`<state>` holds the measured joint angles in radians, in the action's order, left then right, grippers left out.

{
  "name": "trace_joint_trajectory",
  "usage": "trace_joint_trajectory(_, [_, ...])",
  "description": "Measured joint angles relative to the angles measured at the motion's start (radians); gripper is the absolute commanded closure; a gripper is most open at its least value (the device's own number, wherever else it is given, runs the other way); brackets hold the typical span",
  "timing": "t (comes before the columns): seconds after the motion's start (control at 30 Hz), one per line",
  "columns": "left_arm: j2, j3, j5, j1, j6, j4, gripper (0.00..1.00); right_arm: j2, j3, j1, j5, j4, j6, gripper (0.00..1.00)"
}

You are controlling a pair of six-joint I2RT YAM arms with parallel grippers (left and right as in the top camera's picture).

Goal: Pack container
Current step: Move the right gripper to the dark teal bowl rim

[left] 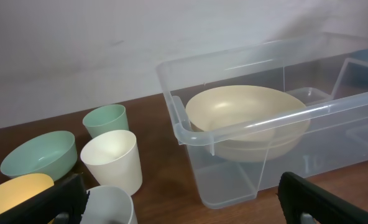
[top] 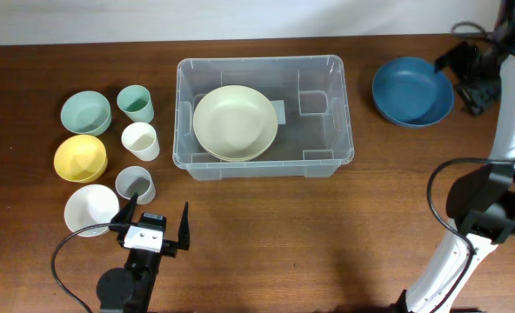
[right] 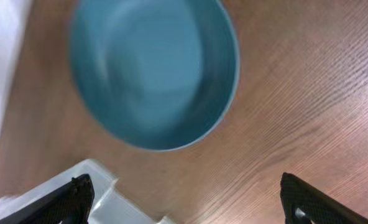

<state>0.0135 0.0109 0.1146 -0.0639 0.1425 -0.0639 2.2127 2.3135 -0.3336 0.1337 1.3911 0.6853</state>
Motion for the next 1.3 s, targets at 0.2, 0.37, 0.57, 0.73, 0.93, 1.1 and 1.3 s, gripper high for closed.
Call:
trace_joint_trajectory(0.2, [0.0, 0.0, 0.0, 0.0, 0.0, 0.0, 0.0, 0.007, -0.22, 0.007, 0.014, -0.182, 0.002, 0.09])
trace_joint_trajectory(0.37, [0.0, 0.0, 0.0, 0.0, 0.0, 0.0, 0.0, 0.019, -0.346, 0.008, 0.053, -0.312, 0.012, 0.09])
trace_joint_trajectory(0.57, [0.0, 0.0, 0.0, 0.0, 0.0, 0.0, 0.0, 0.026, -0.399, 0.008, 0.063, -0.346, 0.05, 0.09])
trace_joint_trajectory(0.73, [0.0, 0.0, 0.0, 0.0, 0.0, 0.0, 0.0, 0.037, -0.399, 0.008, 0.057, -0.341, 0.098, 0.09])
trace_joint_trajectory(0.93, [0.0, 0.0, 0.0, 0.0, 0.0, 0.0, 0.0, 0.062, -0.399, 0.008, 0.047, -0.343, 0.155, 0.1])
trace_joint_trajectory(1.1, [0.0, 0.0, 0.0, 0.0, 0.0, 0.0, 0.0, 0.085, -0.401, 0.008, 0.04, -0.353, 0.178, 0.17])
trace_joint_trajectory(1.3, [0.0, 0.0, 0.0, 0.0, 0.0, 0.0, 0.0, 0.089, -0.401, 0.008, 0.031, -0.357, 0.193, 0.41])
